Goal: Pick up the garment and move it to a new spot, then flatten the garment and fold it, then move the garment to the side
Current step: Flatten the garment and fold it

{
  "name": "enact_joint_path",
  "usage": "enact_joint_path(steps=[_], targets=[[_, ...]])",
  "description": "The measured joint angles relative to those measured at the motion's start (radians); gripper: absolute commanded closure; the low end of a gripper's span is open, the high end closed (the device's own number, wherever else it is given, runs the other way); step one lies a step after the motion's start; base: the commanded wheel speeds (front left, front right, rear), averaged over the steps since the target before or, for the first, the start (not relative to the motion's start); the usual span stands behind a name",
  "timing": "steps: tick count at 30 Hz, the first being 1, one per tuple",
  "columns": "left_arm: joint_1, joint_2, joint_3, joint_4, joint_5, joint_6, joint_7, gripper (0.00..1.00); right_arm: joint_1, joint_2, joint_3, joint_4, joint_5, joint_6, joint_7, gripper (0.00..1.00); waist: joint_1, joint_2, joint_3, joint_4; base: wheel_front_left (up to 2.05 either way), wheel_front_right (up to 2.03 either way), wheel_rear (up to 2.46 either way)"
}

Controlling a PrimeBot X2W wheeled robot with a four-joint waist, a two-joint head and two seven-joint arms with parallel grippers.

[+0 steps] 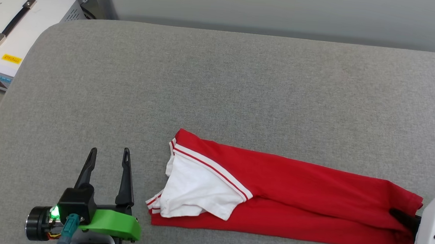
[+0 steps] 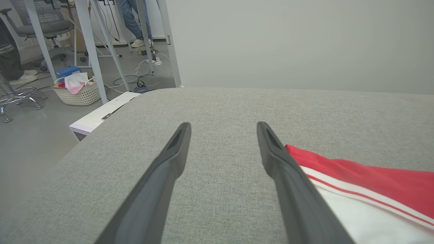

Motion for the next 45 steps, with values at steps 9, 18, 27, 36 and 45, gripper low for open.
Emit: enact_joint_path(steps=[9, 18, 27, 36, 45], targets=[[0.017, -0.030, 0.039, 0.019, 0.069, -0.051, 0.000, 0.00, -0.001, -0.080, -0.063, 0.081, -0.029, 0.001, -0.027, 1.00, 0.0000, 0.0001, -0.035, -0.018, 0.00, 0.00, 0.00], [0.021, -0.053, 0.060, 0.038, 0.100, -0.081, 0.000, 0.00, -0.009, -0.125, -0.118, 0.184, -0.086, 0.000, -0.042, 1.00, 0.0000, 0.0000, -0.063, -0.029, 0.00, 0.00, 0.00], [0.025, -0.070, 0.075, 0.045, 0.111, -0.102, 0.000, 0.00, 0.015, -0.100, -0.127, -0.052, 0.035, 0.000, 0.048, 1.00, 0.0000, 0.0000, -0.073, -0.036, 0.00, 0.00, 0.00], [0.025, -0.081, 0.075, 0.053, 0.130, -0.119, 0.000, 0.00, 0.041, -0.019, -0.089, -0.284, 0.039, 0.000, 0.125, 1.00, 0.0000, 0.0000, -0.064, -0.026, 0.00, 0.00, 0.00], [0.015, -0.090, 0.071, 0.059, 0.137, -0.128, 0.000, 0.00, -0.074, 0.102, 0.061, -0.361, -0.080, 0.000, 0.178, 1.00, 0.0000, 0.0000, -0.029, -0.011, 0.00, 0.00, 0.00]])
